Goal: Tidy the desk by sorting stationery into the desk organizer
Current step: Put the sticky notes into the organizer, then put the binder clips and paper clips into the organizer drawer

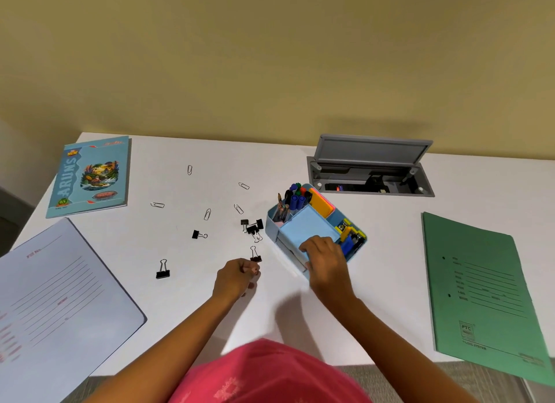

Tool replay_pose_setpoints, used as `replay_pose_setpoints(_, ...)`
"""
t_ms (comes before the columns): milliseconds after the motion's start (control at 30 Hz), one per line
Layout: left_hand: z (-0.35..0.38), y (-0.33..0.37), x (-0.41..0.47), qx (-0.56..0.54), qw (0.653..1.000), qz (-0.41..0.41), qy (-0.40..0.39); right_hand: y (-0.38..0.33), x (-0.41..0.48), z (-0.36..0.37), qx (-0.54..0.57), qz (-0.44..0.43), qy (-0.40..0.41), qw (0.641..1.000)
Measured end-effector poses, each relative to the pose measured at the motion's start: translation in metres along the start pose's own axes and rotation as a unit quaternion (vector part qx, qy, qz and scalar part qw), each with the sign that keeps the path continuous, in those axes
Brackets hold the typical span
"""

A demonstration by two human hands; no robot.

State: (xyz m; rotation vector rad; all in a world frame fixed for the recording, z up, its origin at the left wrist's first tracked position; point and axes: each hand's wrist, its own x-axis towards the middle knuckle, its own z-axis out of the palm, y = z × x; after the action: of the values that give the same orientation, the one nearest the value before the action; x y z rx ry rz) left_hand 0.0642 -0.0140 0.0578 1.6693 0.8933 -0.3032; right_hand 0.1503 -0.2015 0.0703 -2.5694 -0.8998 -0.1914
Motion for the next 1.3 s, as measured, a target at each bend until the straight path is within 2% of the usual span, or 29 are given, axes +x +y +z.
replay_pose_setpoints(67, 0.001, -0.001, -0.001, 0.005, 1.000, 0.009, 0.004, 0.017, -0.002, -0.008, -0.027, -0.012, 0.014, 0.999)
replay_pose_setpoints(200, 0.005, 0.001, -0.003, -0.002, 0.999, 0.049, 0.005, 0.048, 0.002, -0.025, -0.075, 0.009, -0.009, 0.997)
replay_pose_setpoints(300, 0.009, 0.008, -0.004, 0.014, 0.992, 0.124, 0.005, 0.063, 0.006, -0.031, -0.114, 0.015, -0.003, 0.993)
replay_pose_setpoints(400, 0.013, 0.018, -0.004, 0.071, 0.976, 0.205, 0.000, 0.064, 0.002, -0.027, -0.123, 0.026, 0.050, 0.991)
replay_pose_setpoints(533, 0.019, 0.026, -0.002, 0.200, 0.924, 0.327, -0.004, 0.045, -0.021, -0.007, -0.088, 0.048, 0.154, 0.983)
replay_pose_setpoints(600, 0.022, 0.030, -0.001, 0.261, 0.896, 0.358, -0.004, 0.036, -0.031, 0.006, -0.073, 0.066, 0.145, 0.985)
replay_pose_setpoints(667, 0.026, 0.031, 0.001, 0.308, 0.874, 0.375, 0.000, 0.032, -0.037, 0.023, -0.030, 0.113, 0.101, 0.988)
replay_pose_setpoints(733, 0.029, 0.030, 0.002, 0.341, 0.861, 0.377, 0.000, 0.030, -0.039, 0.038, 0.091, 0.213, 0.083, 0.969)
replay_pose_setpoints(767, 0.030, 0.030, 0.002, 0.353, 0.855, 0.379, 0.004, 0.028, -0.035, 0.042, 0.187, 0.287, 0.084, 0.936)
replay_pose_setpoints(800, 0.031, 0.030, 0.003, 0.360, 0.851, 0.382, 0.009, 0.025, -0.027, 0.040, 0.294, 0.385, 0.082, 0.871)
replay_pose_setpoints(867, 0.033, 0.031, 0.003, 0.360, 0.848, 0.388, 0.018, 0.019, -0.011, 0.035, 0.495, 0.546, 0.056, 0.674)
replay_pose_setpoints(900, 0.033, 0.032, 0.003, 0.357, 0.850, 0.388, 0.021, 0.017, -0.005, 0.034, 0.552, 0.578, 0.052, 0.599)
replay_pose_setpoints(933, 0.033, 0.032, 0.003, 0.356, 0.851, 0.387, 0.024, 0.014, -0.002, 0.033, 0.583, 0.590, 0.055, 0.556)
replay_pose_setpoints(1033, 0.033, 0.031, 0.002, 0.362, 0.850, 0.381, 0.023, 0.003, 0.001, 0.031, 0.653, 0.590, 0.082, 0.468)
replay_pose_setpoints(1100, 0.033, 0.031, 0.000, 0.366, 0.851, 0.376, 0.017, -0.003, 0.001, 0.030, 0.687, 0.581, 0.102, 0.424)
replay_pose_setpoints(1200, 0.033, 0.031, -0.002, 0.374, 0.853, 0.363, 0.011, -0.007, 0.001, 0.026, 0.721, 0.555, 0.125, 0.395)
replay_pose_setpoints(1300, 0.032, 0.028, 0.000, 0.365, 0.859, 0.358, -0.007, -0.004, -0.005, 0.025, 0.747, 0.528, 0.120, 0.385)
